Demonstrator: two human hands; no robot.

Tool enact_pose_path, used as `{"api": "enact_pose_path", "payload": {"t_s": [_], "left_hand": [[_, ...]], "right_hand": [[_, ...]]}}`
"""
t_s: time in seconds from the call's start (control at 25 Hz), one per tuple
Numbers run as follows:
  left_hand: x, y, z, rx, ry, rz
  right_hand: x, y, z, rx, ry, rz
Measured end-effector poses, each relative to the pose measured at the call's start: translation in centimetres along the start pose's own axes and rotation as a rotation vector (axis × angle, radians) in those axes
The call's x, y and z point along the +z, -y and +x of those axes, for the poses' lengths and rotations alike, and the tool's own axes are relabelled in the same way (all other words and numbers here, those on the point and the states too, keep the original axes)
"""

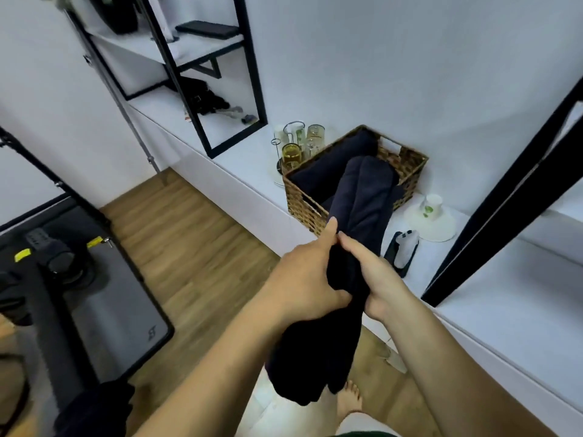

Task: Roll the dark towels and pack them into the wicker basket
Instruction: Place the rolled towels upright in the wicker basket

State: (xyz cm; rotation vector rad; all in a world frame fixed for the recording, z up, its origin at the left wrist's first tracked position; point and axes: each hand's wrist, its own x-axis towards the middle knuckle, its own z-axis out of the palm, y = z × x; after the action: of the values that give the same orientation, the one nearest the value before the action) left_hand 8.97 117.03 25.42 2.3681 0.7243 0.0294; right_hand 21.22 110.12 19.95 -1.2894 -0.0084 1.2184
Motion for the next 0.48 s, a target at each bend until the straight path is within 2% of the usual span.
{"api": "enact_pose_path", "payload": {"t_s": [0.08, 0.16, 0.2, 0.32, 0.4, 0.48], "left_hand": [[-1.8, 0.7, 3.7, -0.045, 0.009, -0.356], [-2.6, 2.3, 7.5, -0.214, -0.063, -0.702], [-2.7, 3.0, 9.2, -0.312, -0.02, -0.799], [-1.3, 2.9, 12.2, -0.601, 0.111, -0.952], [-0.5, 3.1, 13.7, -0.624, 0.204, -1.088], [-1.0, 3.8, 16.3, -0.641, 0.299, -1.111]], "right_hand": [[-1.0, 2.3, 2.9, 0.022, -0.032, 0.061], [-1.9, 4.6, 5.4, 0.037, -0.048, 0.111], [-2.3, 5.7, 6.6, 0.044, -0.06, 0.143], [-3.1, 7.2, 9.5, 0.069, -0.121, 0.265], [-2.9, 8.1, 11.3, 0.045, -0.106, 0.321], [-2.7, 9.2, 13.7, 0.044, -0.138, 0.314]]}}
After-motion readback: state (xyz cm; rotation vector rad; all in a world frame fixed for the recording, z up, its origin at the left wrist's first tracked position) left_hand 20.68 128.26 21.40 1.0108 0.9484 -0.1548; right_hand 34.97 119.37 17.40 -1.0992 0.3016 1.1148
